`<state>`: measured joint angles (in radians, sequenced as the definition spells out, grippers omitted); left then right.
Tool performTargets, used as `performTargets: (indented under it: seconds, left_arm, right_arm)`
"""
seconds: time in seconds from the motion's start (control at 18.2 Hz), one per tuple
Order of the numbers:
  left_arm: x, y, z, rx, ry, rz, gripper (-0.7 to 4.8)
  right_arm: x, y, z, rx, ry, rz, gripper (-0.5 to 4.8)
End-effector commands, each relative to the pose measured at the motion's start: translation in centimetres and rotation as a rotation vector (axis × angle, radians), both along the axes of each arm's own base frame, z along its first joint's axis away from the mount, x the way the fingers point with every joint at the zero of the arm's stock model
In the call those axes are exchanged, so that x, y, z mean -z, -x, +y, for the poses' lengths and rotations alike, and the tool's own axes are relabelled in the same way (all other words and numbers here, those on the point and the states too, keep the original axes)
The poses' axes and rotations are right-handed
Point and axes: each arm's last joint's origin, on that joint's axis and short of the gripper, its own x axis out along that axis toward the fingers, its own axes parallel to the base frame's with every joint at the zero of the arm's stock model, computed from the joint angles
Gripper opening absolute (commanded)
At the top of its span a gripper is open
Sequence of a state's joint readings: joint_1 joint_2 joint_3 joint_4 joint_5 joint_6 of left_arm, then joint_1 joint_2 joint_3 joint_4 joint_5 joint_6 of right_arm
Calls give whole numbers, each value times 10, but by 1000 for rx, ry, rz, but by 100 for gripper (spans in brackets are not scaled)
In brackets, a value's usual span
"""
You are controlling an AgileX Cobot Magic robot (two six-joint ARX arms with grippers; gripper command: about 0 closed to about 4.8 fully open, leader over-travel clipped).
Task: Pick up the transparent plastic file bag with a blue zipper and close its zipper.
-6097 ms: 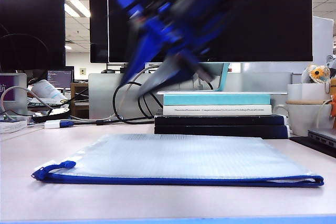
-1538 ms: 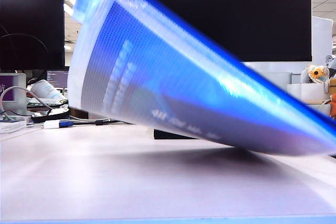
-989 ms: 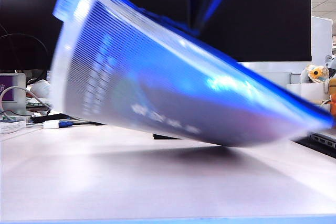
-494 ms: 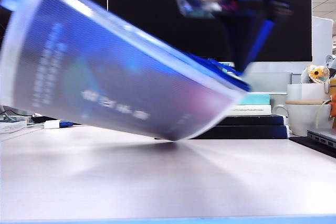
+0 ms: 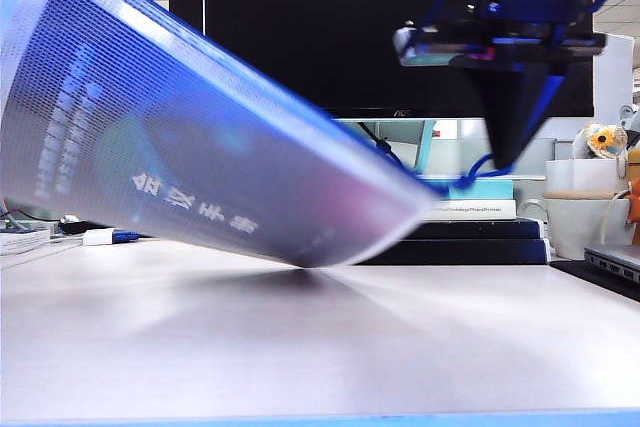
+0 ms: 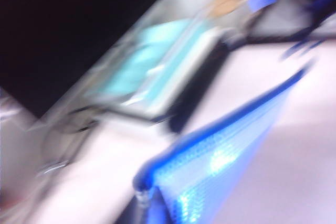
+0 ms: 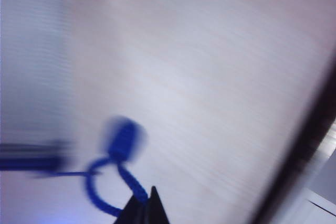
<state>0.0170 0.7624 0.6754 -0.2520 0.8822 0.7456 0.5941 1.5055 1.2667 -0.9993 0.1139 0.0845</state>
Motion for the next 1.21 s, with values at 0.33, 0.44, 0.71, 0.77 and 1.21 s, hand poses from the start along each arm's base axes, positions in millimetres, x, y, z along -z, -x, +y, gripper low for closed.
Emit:
performTargets:
  seconds: [0.33,0.44,0.71,0.77,1.21]
  left_arm:
    - [-6,-2,3,-233,184,196,479]
    - [-8,-1,7,-399,247,236,479]
    - [-14,6,12,-606,255,166,467]
    - [-18,10,13,-647,260,135,414]
    - [-33,59,17,-749,360,-2,208]
  right_arm:
    - [-9,-8,15,-91,-305,-11,310]
    - [-11,-9,18,-98,-387,0,310]
    - [-20,-2,10,-87,-417,26,310]
    - [-30,6,3,-64,-381,-17,310]
    - [-140,77,-59,130,-454,-780,229]
